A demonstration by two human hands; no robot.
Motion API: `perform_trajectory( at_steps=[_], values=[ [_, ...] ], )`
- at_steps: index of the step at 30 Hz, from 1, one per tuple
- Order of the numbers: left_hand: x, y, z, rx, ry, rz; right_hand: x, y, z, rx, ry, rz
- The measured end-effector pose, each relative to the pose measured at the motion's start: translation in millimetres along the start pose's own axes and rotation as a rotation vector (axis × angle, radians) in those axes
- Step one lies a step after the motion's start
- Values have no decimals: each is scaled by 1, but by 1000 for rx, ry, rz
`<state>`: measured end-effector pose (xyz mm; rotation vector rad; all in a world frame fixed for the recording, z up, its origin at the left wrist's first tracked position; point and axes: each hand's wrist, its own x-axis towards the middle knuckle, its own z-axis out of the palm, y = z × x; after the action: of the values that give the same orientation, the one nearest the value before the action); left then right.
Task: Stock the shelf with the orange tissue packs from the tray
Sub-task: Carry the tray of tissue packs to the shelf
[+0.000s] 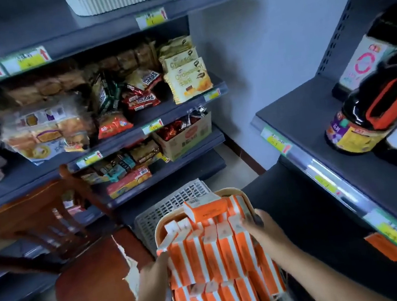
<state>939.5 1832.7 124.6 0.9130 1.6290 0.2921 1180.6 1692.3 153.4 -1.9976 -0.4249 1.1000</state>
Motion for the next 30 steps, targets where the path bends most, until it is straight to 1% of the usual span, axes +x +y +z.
perform_trajectory(
  at_steps=[2,4,7,10,13,18,20,22,24,26,28,30],
  values=[
    [6,-23,7,-47,10,-50,18,18,-6,-44,-21,-24],
    [0,-36,12,-16,1,-85,25,29,-9,-74,-41,-25],
    [-4,-52,12,-10,-6,-123,16,31,-5,-3,-75,26],
    [12,-76,11,23,-17,-163,14,55,5,10,-69,59],
    [44,-112,15,81,-45,-194,29,107,22,8,-16,110],
    [93,-171,43,80,-92,-257,67,204,52,52,50,215],
    [123,-203,65,125,-65,-227,87,241,60,58,79,212],
    [160,-240,86,244,-56,-183,117,273,69,63,65,209],
    [196,-279,109,329,-68,-182,154,313,78,70,47,179],
    [225,-308,128,285,-123,-150,188,350,83,32,27,150],
    [250,-328,139,243,-194,-76,220,380,85,2,-17,161],
    [267,-332,154,262,-259,-41,246,399,88,-40,-41,157]
  ],
)
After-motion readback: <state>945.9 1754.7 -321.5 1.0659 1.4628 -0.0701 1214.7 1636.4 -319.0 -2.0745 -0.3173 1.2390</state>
